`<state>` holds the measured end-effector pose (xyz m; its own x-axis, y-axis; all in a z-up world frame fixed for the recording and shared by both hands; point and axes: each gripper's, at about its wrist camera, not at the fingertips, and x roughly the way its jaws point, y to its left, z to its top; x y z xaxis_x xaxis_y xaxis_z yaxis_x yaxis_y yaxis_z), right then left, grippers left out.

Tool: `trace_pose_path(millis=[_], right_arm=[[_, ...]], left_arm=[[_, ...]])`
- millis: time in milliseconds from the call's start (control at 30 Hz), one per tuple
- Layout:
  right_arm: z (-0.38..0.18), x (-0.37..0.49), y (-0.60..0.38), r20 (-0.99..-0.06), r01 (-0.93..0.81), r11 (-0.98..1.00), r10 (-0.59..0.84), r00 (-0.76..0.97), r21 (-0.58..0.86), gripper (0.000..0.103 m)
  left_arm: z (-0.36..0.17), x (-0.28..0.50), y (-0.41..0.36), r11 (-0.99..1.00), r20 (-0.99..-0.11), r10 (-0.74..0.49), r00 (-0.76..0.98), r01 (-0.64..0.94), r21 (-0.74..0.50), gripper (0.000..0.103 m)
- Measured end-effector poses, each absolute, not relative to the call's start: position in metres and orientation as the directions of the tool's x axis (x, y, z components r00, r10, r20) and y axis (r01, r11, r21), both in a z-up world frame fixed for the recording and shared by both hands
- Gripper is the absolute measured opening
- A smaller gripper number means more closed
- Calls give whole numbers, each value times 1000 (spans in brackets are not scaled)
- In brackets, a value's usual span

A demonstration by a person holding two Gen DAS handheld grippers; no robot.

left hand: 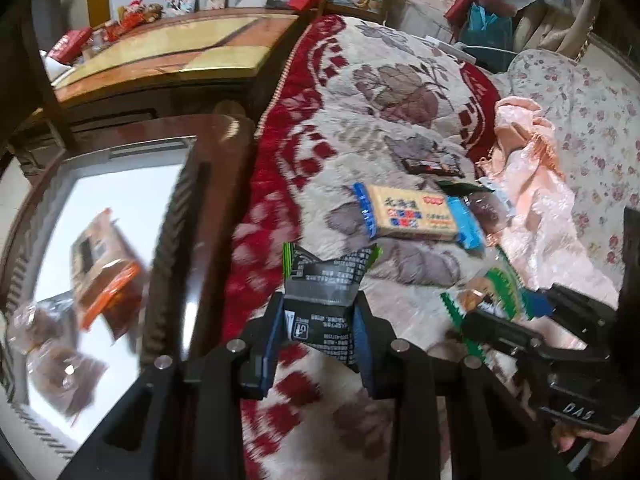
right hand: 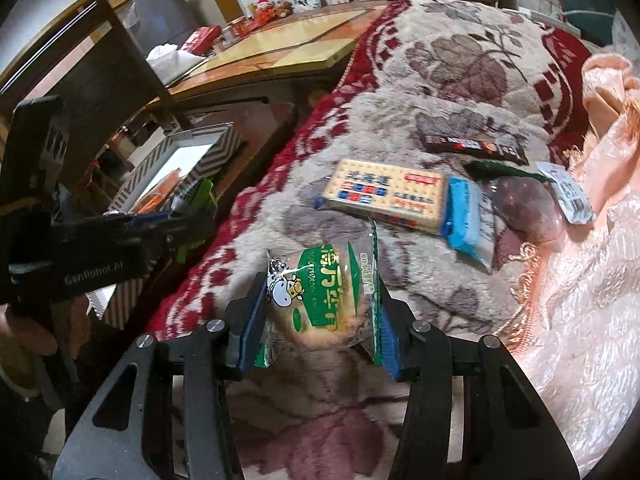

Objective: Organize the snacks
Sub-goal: 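Carry the green-black wrapper and green cookie pack over the white tray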

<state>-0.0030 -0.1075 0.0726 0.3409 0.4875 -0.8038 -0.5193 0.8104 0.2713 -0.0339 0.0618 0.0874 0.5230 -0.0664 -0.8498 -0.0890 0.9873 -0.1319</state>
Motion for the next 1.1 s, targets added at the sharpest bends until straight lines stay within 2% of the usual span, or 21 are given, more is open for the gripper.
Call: trace_pose_path(millis=[367, 1100], right_arm=[[82, -27, -77, -807, -581, 776, 495, 323, 244, 47], [90, -39, -49, -811, -624, 747, 501, 302, 229, 47]], left_arm=[[96, -68, 73, 987, -834, -29, 552, -117, -112, 35], [103, -85, 92, 981, -823, 3, 568, -162, -108, 35]])
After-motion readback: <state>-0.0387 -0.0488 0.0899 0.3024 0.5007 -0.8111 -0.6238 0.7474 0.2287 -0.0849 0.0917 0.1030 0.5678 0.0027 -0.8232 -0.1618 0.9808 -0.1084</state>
